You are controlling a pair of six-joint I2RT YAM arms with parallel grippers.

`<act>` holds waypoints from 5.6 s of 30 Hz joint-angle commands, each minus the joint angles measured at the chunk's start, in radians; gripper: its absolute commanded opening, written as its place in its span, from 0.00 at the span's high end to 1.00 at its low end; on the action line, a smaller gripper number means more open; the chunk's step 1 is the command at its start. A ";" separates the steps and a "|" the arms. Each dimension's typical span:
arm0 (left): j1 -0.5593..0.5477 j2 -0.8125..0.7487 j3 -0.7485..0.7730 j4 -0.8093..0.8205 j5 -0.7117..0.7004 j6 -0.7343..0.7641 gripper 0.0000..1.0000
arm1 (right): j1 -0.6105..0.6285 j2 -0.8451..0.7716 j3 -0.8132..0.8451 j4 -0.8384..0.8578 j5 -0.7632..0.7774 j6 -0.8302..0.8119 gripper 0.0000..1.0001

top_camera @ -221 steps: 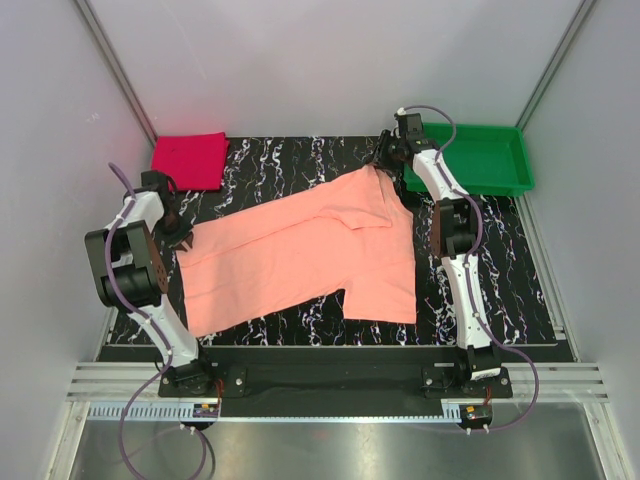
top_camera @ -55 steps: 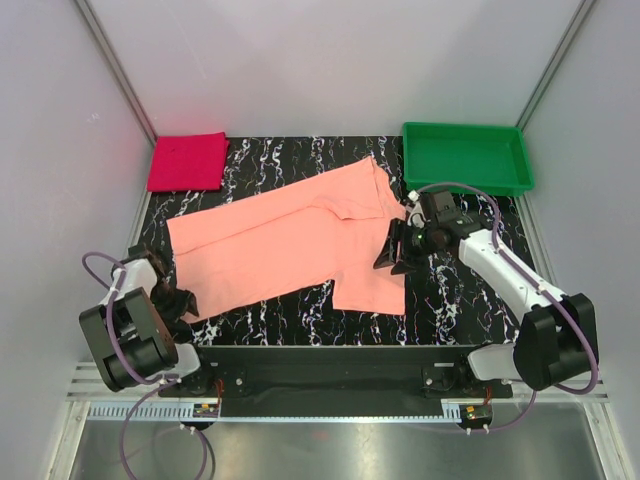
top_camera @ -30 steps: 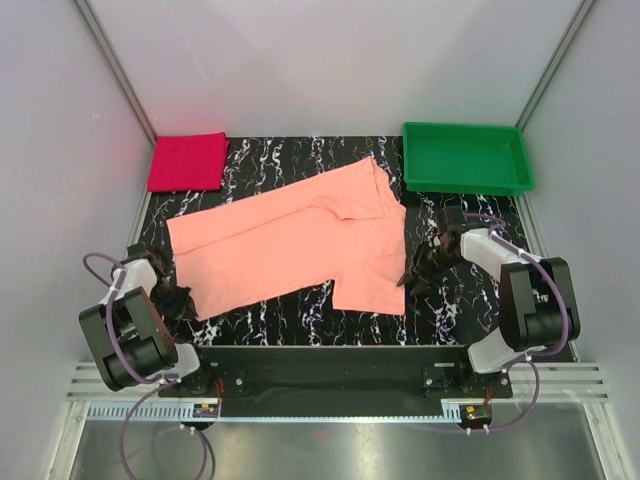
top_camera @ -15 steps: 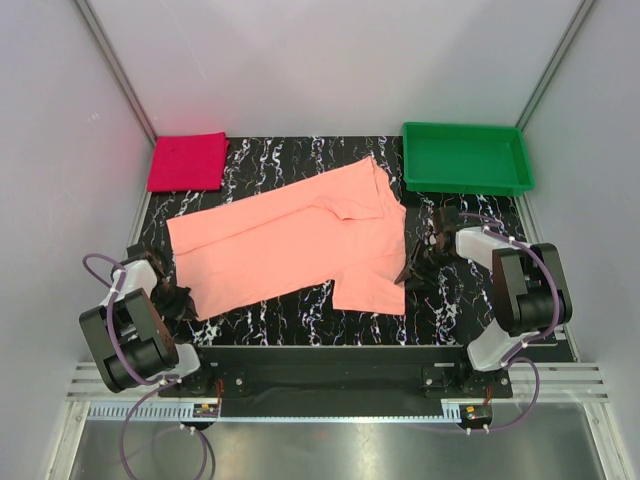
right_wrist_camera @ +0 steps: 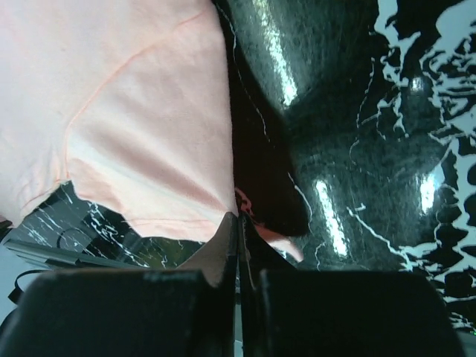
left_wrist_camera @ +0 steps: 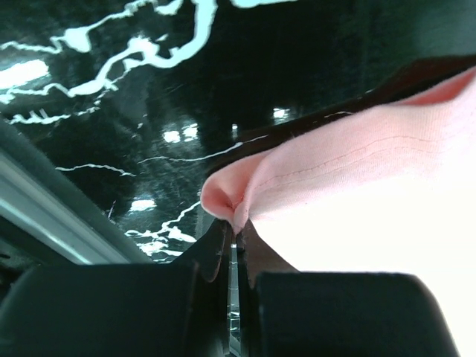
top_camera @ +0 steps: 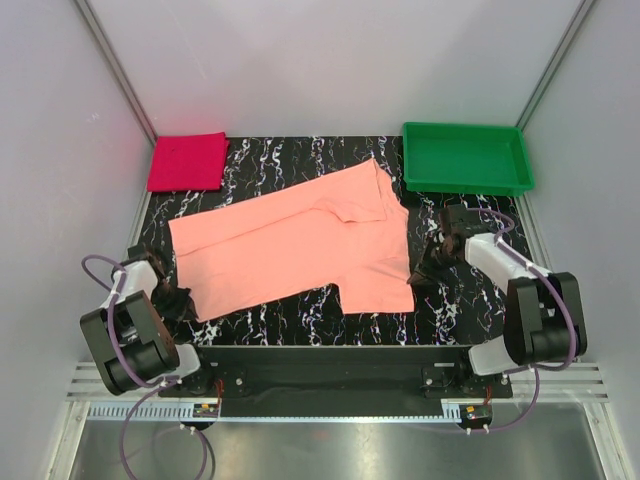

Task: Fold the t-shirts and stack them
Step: Fold the tshirt

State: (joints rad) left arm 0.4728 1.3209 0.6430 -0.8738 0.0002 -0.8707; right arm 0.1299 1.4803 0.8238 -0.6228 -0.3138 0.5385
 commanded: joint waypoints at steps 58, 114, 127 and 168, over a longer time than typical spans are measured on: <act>-0.080 0.546 0.693 -0.070 -0.026 0.053 1.00 | -0.003 0.847 1.330 -0.244 -0.059 -0.063 1.00; -0.088 0.379 0.693 -0.042 -0.081 0.055 0.26 | 0.034 0.992 1.531 -0.292 -0.126 -0.040 1.00; -0.322 0.290 0.500 0.136 0.115 0.090 0.69 | 0.039 0.986 1.534 -0.244 -0.160 -0.012 0.98; -0.375 0.432 0.423 0.145 0.044 0.128 0.73 | 0.065 1.161 1.735 -0.144 -0.185 0.135 0.94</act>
State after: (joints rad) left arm 0.1028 1.7634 1.0855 -0.7460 0.0628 -0.7563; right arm 0.1921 2.6347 2.4920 -0.8246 -0.4839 0.6289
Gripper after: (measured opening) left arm 0.267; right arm 0.060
